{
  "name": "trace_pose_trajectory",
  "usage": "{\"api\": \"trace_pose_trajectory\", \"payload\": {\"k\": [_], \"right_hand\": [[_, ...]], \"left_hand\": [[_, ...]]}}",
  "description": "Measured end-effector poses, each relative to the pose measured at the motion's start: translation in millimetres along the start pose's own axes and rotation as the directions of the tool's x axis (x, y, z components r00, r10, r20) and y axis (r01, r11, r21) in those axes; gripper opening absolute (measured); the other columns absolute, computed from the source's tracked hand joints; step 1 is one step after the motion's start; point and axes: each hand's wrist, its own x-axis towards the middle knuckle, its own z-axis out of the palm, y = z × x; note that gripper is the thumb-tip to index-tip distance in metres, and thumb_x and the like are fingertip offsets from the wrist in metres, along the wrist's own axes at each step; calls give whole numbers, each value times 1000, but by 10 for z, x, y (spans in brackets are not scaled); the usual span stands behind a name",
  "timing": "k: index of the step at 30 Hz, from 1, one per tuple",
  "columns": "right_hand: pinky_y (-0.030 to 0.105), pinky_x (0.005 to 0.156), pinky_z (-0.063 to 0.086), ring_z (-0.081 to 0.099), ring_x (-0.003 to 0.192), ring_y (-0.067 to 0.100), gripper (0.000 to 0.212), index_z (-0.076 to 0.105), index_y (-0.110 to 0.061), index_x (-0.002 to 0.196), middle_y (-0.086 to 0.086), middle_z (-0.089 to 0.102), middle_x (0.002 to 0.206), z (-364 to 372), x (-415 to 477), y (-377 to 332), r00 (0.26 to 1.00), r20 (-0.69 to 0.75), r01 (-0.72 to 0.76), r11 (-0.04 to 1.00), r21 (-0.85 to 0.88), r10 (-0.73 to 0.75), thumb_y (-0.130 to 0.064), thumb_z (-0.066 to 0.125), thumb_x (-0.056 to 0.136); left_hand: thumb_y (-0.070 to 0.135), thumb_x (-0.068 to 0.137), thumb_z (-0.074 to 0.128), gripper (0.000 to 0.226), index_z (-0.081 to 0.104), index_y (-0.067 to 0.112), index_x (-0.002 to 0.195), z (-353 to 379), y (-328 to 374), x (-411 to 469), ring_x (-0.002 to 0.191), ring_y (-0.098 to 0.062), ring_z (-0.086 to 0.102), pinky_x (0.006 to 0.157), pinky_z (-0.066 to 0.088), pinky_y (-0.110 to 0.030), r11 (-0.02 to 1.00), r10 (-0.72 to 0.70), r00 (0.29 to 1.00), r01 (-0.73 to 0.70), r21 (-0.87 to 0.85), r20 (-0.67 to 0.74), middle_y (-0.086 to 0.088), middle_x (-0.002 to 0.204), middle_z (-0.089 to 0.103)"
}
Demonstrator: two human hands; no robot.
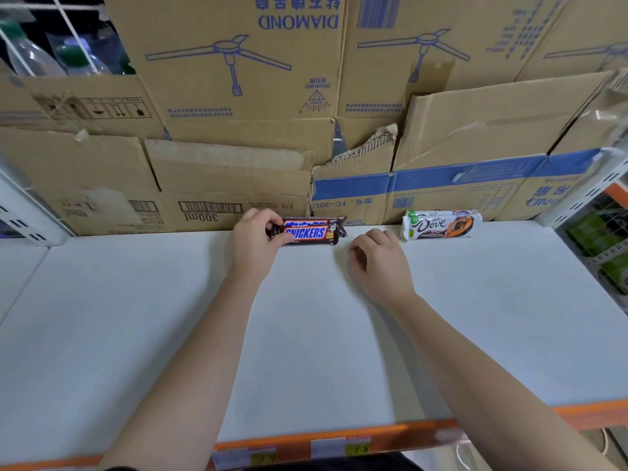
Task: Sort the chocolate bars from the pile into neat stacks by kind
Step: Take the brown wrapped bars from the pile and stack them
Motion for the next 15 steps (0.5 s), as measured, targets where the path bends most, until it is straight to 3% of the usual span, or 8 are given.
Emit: {"api": "trace_pose_trajectory", "payload": {"k": [7,11,15], "right_hand": [[33,59,39,44,70,27,2,63,-8,75,5,57,72,-7,0,-3,1000,0,5,1000,-7,-5,-8,61,77],[34,58,40,45,71,27,3,63,-9,76,5,57,73,0,7,9,1000,-1,3,1000,-6,-3,-9,60,77],[33,60,39,44,70,27,1,62,-9,76,5,57,73,15,14,13,1000,14,-1,1000,-5,1,-9,61,75]], "left_hand": [[13,61,84,47,61,20,101,-67,-12,-63,66,-18,57,67,53,-40,999,-31,998,32,-25,56,4,95,55],[10,66,82,42,59,18,100,-77,14,-72,69,-20,59,67,54,-39,999,-22,998,24,-33,51,3,96,54],[9,63,82,33,67,17,90,-42,57,-83,61,-14,51,64,48,-35,997,-8,996,14,-69,86,4,83,53]]}}
